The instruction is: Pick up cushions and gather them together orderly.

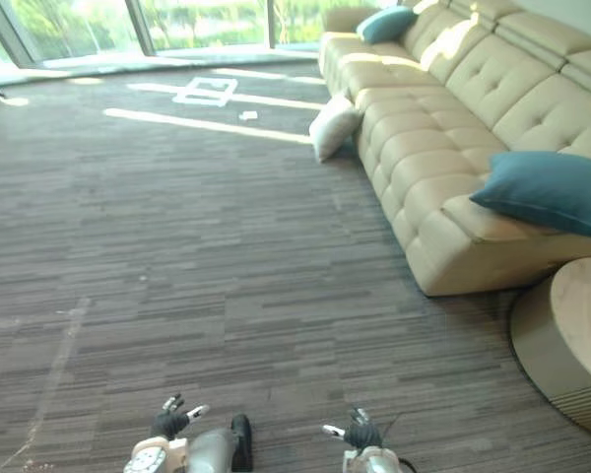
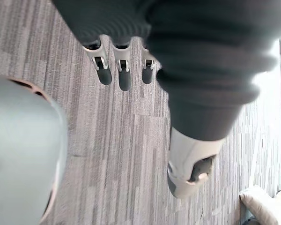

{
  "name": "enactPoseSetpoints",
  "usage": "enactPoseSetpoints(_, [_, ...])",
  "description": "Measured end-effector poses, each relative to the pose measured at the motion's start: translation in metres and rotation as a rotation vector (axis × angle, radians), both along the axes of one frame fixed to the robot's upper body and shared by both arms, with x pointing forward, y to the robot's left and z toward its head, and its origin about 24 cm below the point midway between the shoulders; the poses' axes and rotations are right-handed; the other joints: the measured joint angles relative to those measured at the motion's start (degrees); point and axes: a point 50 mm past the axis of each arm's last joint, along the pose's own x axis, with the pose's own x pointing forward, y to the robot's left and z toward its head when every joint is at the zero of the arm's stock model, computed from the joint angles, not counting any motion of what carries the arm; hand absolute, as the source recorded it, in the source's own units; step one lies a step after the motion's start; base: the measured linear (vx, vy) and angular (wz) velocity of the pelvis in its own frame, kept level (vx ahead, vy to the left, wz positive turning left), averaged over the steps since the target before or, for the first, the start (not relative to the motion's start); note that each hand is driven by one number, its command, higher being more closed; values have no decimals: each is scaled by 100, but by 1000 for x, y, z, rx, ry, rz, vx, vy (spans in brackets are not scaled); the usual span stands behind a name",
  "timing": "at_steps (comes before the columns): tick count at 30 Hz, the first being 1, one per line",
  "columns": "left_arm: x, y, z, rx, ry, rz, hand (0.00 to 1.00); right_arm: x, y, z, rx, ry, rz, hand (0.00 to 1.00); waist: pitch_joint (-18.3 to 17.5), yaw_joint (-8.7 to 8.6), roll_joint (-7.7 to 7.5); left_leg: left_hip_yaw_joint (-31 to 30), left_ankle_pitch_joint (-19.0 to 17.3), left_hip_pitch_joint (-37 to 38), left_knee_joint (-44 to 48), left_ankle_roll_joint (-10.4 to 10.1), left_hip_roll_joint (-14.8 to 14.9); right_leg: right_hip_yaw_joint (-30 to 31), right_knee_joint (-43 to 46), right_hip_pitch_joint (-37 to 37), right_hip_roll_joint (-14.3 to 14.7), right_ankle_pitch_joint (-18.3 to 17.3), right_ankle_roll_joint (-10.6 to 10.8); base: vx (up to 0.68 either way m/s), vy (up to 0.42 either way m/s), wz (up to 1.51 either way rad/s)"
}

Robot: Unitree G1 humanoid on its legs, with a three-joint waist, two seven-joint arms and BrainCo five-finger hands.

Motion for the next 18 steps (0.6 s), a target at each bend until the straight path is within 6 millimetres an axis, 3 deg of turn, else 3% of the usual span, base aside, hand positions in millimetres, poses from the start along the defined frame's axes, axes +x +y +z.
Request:
enactPoseSetpoints(1, [-5,1,-2,4,24,4,0,4,-2,1,-3,-10,5,0,66,-16,15,-3,-221,473,-80,55,-81,-293,683,-245,-189,-168,-434,468,118,-4])
enactPoseSetpoints(3, [-8,-4,-5,4,51,-25,0,6,-7,3,-23,-19,17,0,76,-110,140,-73,-405,1243,-509,67,-71,-907,773,-719,-236,-529,-887,506,95,4])
enactPoseSetpoints(5, [-9,-10,-7,-3,67,-60,0,11,-10,6,-33,-49,22,0,83,-242,231,-171,-415,1752,-904,47,31,-1439,18,-1276,-150,-721,-1089,627,34,37])
enactPoseSetpoints(7, [-3,-15,-6,-11,57,-70,0,19,-12,9,-38,-75,21,0,131,-272,292,-244,-423,2083,-1190,40,171,-1695,-1272,-1758,46,-530,-1098,696,-39,47])
enactPoseSetpoints(9, [-4,-16,-6,-11,56,-77,0,20,-12,10,-36,-78,17,0,154,-287,258,-423,-458,2523,-1368,-20,253,-1730,-3677,-1847,297,654,-1027,712,-129,61])
enactPoseSetpoints(10, [-4,-15,-7,-11,58,-76,0,20,-12,9,-36,-76,15,0,152,-294,251,-477,-493,2610,-1375,-81,248,-1675,-3824,-1840,327,899,-1063,759,-156,61])
enactPoseSetpoints(11, [-8,-18,-8,-20,69,-70,0,21,-13,10,-36,-81,8,0,121,-399,287,-672,-578,2783,-1327,-228,331,-1476,-3676,-1788,399,1592,-1341,889,-218,55])
enactPoseSetpoints(12, [-8,-27,-10,-48,71,-62,0,28,-16,13,-44,-99,2,0,117,-412,505,-846,-479,2671,-803,-390,519,-1450,-2904,-1919,451,1110,-1519,740,-180,52])
enactPoseSetpoints(13, [-7,-29,-9,-54,64,-62,0,28,-18,13,-43,-103,-12,0,136,-408,544,-889,-421,2599,-547,-477,562,-1475,-2751,-1917,443,990,-1558,815,-251,42])
enactPoseSetpoints(14, [-4,-34,-9,-73,55,-53,0,28,-23,14,-47,-105,-35,0,192,-439,681,-951,-89,2239,636,-756,723,-1676,-2535,-1651,430,587,-1585,526,-170,30])
enactPoseSetpoints(15, [-5,-32,-9,-84,54,-23,0,28,-26,15,-50,-101,-46,0,251,-457,745,-907,573,1809,1876,-1067,967,-1720,-2638,-1231,526,326,-1611,788,-243,34])
enactPoseSetpoints(16, [-5,-32,-9,-90,51,-5,0,26,-27,14,-52,-95,-47,0,269,-461,786,-852,867,1521,2548,-1170,1174,-1736,-2767,-994,630,224,-1623,649,-165,17])
enactPoseSetpoints(17, [-2,-30,-7,-92,30,14,0,23,-28,14,-54,-86,-54,0,331,-428,833,-465,687,1012,3838,-1041,1607,-1748,-3094,-404,822,117,-1684,767,-167,-6])
enactPoseSetpoints(18, [0,-25,-5,-83,17,19,0,19,-26,11,-45,-69,-60,0,356,-358,756,-180,398,699,4316,-895,1750,-1725,-3404,90,868,75,-1714,617,-120,-16])
